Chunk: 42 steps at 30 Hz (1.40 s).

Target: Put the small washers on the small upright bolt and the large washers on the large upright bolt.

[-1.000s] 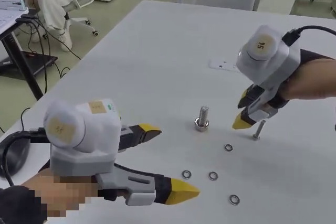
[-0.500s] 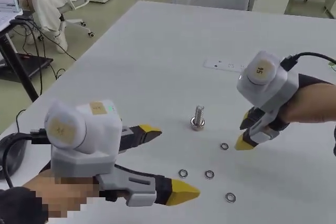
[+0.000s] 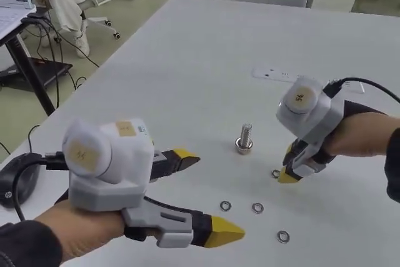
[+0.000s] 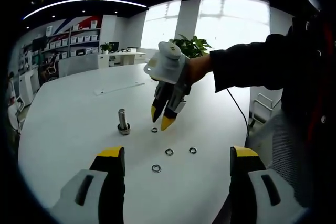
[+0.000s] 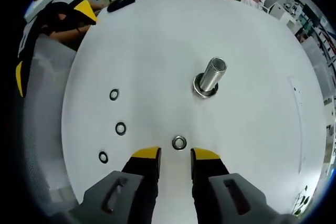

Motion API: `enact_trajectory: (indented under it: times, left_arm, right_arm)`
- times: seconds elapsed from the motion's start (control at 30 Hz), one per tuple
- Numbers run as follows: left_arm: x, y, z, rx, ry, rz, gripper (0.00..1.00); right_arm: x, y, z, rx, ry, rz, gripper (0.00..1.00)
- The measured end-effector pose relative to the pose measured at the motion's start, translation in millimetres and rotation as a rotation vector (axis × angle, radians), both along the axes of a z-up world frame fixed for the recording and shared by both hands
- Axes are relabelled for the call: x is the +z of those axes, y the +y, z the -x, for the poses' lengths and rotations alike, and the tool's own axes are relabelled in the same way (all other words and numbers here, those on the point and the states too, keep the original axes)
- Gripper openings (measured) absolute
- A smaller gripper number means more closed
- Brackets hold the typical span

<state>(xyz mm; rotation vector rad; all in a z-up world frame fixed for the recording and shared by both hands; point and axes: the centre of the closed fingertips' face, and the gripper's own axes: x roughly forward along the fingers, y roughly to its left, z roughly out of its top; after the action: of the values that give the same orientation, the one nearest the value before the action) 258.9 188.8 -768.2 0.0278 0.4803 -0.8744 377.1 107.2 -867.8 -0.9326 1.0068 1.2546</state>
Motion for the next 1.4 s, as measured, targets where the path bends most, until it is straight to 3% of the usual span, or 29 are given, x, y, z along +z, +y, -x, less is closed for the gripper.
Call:
enact_trajectory:
  times: [0.3, 0.67, 1.4]
  left_arm:
    - [-0.8, -0.2, -1.3, 0.01, 0.003, 0.003, 0.82]
    - [0.1, -0.7, -2.2, 0.02, 0.0, 0.01, 0.82]
    - [2.3, 2.4, -4.0, 0.033, -0.009, 0.021, 0.81]
  right_arm:
    - [-11.1, -1.2, -4.8, 0.021, -0.006, 0.02, 0.22]
    - [-11.9, -0.7, -5.7, 0.043, -0.005, 0.02, 0.15]
    - [-9.6, -0.5, -1.6, 0.08, 0.002, 0.038, 0.13]
